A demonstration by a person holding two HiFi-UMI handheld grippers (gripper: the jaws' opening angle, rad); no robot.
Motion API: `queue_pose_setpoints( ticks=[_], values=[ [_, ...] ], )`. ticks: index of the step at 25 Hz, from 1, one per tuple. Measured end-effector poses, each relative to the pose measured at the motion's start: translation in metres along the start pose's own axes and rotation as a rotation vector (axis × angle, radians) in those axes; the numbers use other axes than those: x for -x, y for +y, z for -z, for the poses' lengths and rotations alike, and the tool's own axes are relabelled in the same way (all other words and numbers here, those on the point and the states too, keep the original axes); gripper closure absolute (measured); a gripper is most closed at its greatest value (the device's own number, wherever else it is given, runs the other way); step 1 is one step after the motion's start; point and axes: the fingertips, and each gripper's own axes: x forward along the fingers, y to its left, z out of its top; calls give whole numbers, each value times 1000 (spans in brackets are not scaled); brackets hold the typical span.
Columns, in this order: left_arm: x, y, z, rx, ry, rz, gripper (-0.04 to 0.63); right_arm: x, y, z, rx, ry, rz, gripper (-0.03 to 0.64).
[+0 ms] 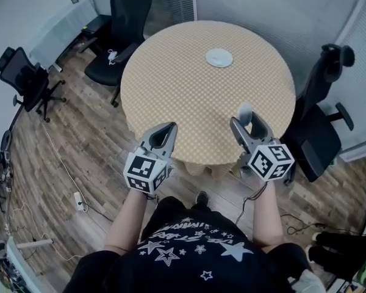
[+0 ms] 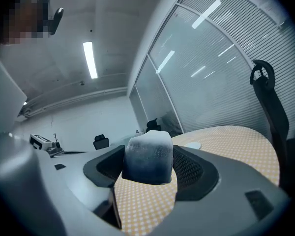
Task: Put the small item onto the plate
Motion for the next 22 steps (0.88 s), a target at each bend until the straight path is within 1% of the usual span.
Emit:
queue_pose_setpoints(
  ticks=[5,8,11,18,22],
  values=[
    [-8,4,13,21,33,1,586,-18,-9,11,-8,41,-5,299],
    [-14,16,15,42,25,-3,586,-29,-16,17,-17,53,11,299],
    [-28,33,14,34,27,8,586,-42,-20,16,-20,56,30,299],
    [-67,71,2,39,2,68,586,-76,-40,-10,-2,15,111,299],
    [-101,92,-6,27,1,117,587,-101,-56,-17,1,18,153,299]
  ],
)
